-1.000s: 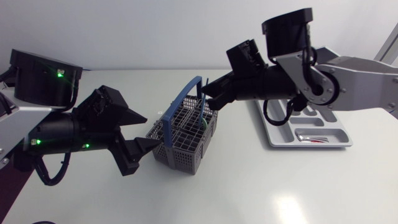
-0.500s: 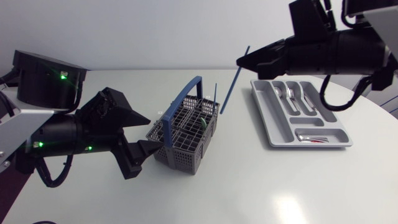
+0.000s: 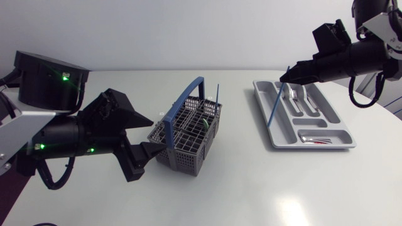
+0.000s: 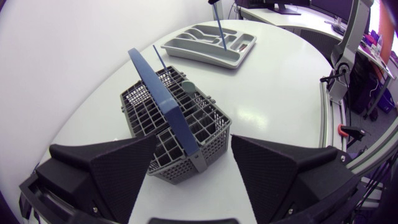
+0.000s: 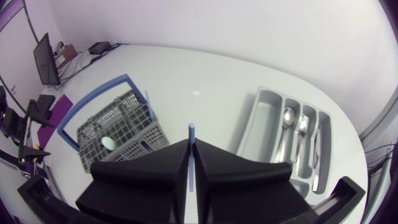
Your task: Unload the cutlery basket into the drawer organizer.
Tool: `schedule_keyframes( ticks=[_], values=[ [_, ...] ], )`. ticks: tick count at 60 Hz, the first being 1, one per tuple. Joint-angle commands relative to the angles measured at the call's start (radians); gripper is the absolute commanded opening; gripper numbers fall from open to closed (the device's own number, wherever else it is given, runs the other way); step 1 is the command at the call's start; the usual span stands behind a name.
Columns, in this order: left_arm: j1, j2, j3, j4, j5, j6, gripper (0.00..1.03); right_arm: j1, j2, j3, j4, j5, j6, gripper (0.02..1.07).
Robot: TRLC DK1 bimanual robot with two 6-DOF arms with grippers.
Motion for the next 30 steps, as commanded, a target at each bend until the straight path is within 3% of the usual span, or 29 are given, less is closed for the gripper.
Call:
schedule_keyframes(
  ticks=[1,14,30],
  values=[
    [-0.012,0.014,-0.002,0.007,-0.005,-0.024,0.83,-0.025,0.044,0.038,-0.01,0.036,-0.021,0.07],
    [-0.01,0.012,-0.004,0.007,-0.008,-0.024,0.83,-0.062,0.161,0.072,-0.013,0.112,-0.027,0.07],
    [-0.007,0.006,-0.007,0.006,-0.008,-0.023,0.83,-0.09,0.319,0.158,-0.065,0.138,-0.04,0.07]
  ],
)
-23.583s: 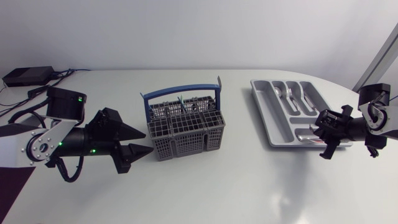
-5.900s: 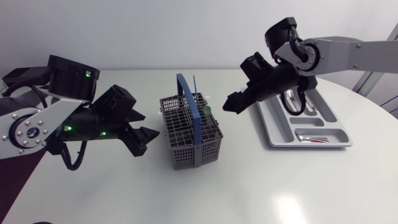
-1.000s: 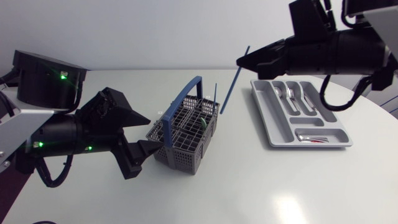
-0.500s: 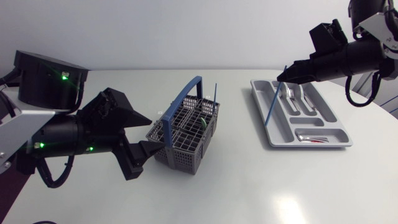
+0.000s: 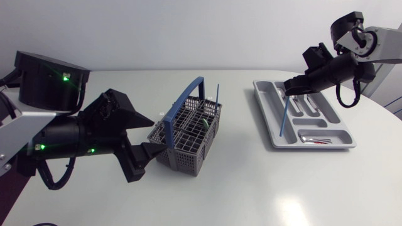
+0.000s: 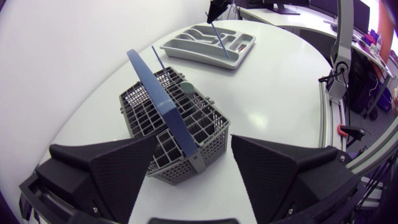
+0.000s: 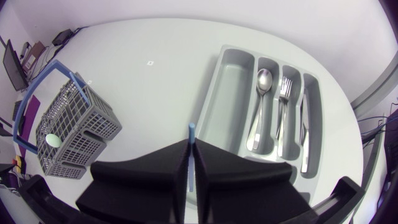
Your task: Unload the cutlery basket into the drawer organizer.
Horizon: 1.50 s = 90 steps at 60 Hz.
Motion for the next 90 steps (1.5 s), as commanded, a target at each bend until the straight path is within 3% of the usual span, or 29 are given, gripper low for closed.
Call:
schedule_keyframes(
  ticks=[1,36,48,58,61,72,79,90],
  values=[
    [0.0,0.003,-0.007,0.003,-0.008,-0.023,0.83,-0.01,0.05,0.041,-0.024,0.014,-0.014,0.07],
    [0.0,-0.009,-0.013,-0.004,-0.009,-0.021,0.83,-0.019,0.358,0.239,-0.035,0.034,0.01,0.09],
    [0.0,-0.018,-0.012,-0.01,-0.009,-0.021,0.83,-0.025,0.418,0.283,-0.019,0.037,0.027,0.33],
    [0.003,-0.02,-0.018,-0.007,-0.009,-0.019,0.83,-0.021,0.389,0.264,0.013,0.041,0.033,0.76],
    [0.003,-0.02,-0.024,-0.004,-0.009,-0.018,0.83,-0.009,0.343,0.228,0.043,0.047,0.032,0.83],
    [0.003,-0.021,-0.042,0.014,-0.008,-0.023,0.83,0.076,0.185,0.099,0.142,0.004,0.006,0.83],
    [0.003,-0.029,-0.055,0.023,-0.008,-0.024,0.83,0.145,0.106,0.043,0.197,-0.088,-0.002,0.83],
    [0.003,-0.041,-0.078,0.04,-0.006,-0.032,0.83,0.225,0.083,0.012,0.26,-0.131,-0.008,0.83]
  ],
)
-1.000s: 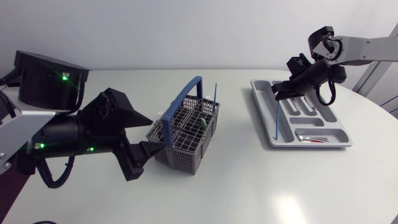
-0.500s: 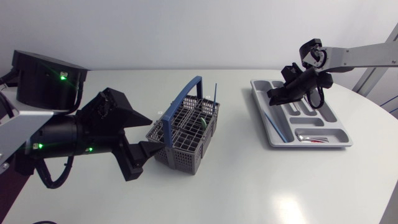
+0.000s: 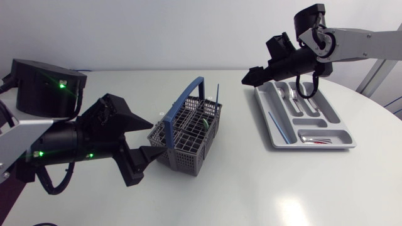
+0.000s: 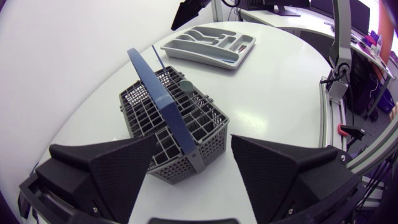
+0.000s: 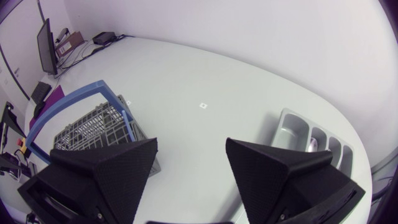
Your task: Unload the cutlery basket into the drawer organizer.
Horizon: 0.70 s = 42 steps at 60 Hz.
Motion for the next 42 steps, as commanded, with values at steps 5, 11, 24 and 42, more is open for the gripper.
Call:
schedule_keyframes(
  ticks=[5,11,24,42],
  values=[
    [0.003,-0.013,-0.043,0.017,-0.008,-0.025,0.83,0.061,0.012,-0.048,0.043,-0.012,-0.013,0.83],
    [0.003,-0.015,-0.047,0.02,-0.008,-0.025,0.83,0.101,0.028,-0.048,0.058,-0.012,-0.013,0.83],
    [0.003,-0.023,-0.058,0.022,-0.008,-0.024,0.83,0.165,0.064,-0.044,0.082,0.001,-0.003,0.82],
    [0.008,-0.03,-0.061,0.022,-0.006,-0.024,0.83,0.197,0.103,-0.049,0.112,0.027,-0.002,0.46]
  ],
)
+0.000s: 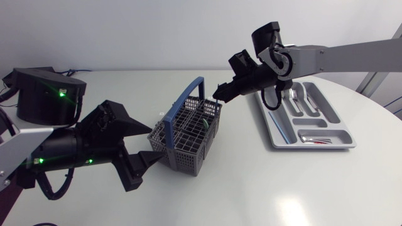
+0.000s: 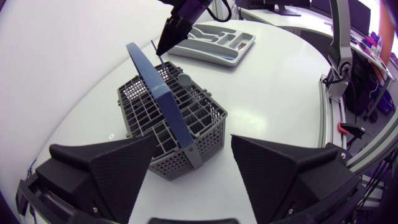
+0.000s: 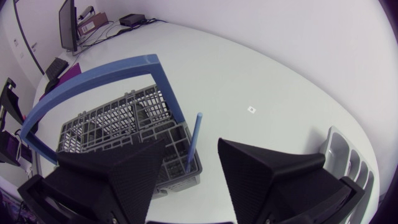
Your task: Unload the cutlery basket into the drawer organizer.
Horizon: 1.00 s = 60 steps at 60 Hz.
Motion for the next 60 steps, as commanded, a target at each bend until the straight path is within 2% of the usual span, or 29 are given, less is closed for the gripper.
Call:
schedule_keyframes(
  ticks=[1,6,11,14,24,31,60],
  values=[
    [0.007,-0.012,-0.025,0.01,-0.008,-0.016,0.83,0.01,0.021,-0.019,0.014,0.011,0.001,0.44],
    [0.005,-0.013,-0.025,0.01,-0.006,-0.016,0.84,0.011,0.025,-0.025,0.029,0.014,0.001,0.38],
    [0.004,-0.015,-0.025,0.01,-0.006,-0.018,0.83,0.016,0.031,-0.025,0.041,0.023,0.005,0.37],
    [0.004,-0.018,-0.024,0.009,-0.006,-0.018,0.83,0.017,0.034,-0.025,0.049,0.03,0.005,0.29],
    [0.004,-0.026,-0.019,-0.002,-0.008,-0.018,0.83,0.023,0.051,-0.02,0.055,0.037,0.007,0.2],
    [0.004,-0.032,-0.016,-0.008,-0.008,-0.018,0.83,0.028,0.054,-0.017,0.057,0.048,0.005,0.07],
    [0.005,-0.035,-0.014,-0.011,-0.008,-0.016,0.84,0.031,-0.166,-0.103,0.057,0.036,0.033,0.07]
  ],
)
